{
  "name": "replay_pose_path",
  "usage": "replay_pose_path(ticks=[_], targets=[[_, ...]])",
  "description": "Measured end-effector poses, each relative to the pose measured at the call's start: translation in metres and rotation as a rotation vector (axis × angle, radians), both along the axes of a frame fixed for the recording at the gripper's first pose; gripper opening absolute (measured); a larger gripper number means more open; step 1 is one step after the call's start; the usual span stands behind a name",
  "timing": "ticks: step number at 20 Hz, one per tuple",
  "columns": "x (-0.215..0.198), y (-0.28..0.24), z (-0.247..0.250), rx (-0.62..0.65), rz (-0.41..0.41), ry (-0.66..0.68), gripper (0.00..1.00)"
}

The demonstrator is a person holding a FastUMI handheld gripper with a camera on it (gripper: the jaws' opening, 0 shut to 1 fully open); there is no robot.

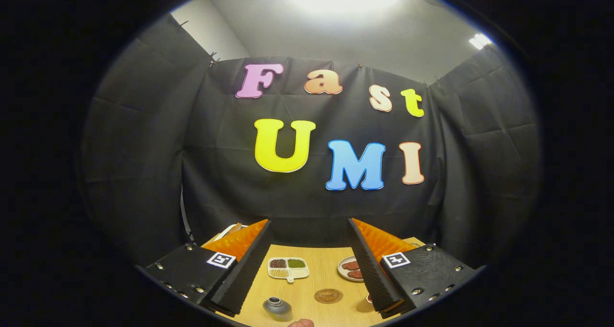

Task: Take the bottle from table, then pour the juice into the cup, finally place the bottle on the coaster

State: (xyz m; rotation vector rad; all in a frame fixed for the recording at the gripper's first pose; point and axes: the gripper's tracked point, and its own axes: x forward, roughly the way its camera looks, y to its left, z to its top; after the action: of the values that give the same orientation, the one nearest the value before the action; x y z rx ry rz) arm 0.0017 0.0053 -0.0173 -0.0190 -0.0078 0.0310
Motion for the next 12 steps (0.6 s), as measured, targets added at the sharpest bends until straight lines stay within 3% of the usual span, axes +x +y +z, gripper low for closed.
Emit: replay_pose_path(ticks=[6,12], targets=[[-0.001,0.003,-0.009,0.003,0.001,-0.001,0.96],[0.002,0.009,-0.057,0.023,0.002,0.03,0.96]])
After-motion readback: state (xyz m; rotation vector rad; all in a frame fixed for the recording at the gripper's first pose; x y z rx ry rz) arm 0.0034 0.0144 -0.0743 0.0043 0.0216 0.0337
